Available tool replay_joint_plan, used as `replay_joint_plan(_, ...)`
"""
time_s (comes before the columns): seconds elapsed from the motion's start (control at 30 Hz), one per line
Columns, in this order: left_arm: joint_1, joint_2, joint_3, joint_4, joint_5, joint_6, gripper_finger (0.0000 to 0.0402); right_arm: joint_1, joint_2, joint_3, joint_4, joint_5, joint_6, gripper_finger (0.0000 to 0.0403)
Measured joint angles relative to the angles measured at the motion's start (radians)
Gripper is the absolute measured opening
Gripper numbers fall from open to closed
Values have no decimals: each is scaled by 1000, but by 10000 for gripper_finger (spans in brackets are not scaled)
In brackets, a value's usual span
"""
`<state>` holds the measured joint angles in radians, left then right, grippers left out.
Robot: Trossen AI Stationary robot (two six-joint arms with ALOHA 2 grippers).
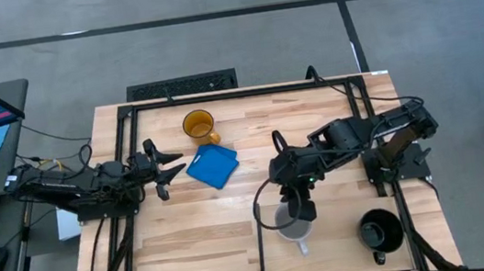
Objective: Stack small to large cups/mugs on shelf
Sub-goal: Put the gray mug on the shelf
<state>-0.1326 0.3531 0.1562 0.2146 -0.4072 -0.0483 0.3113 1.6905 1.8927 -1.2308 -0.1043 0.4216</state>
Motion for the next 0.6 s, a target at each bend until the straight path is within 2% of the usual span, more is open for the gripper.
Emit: replay_joint_plan(0.6, 0, 0, 0, -42, 0, 0, 137, 1, 0, 0, -77, 0, 37, 118)
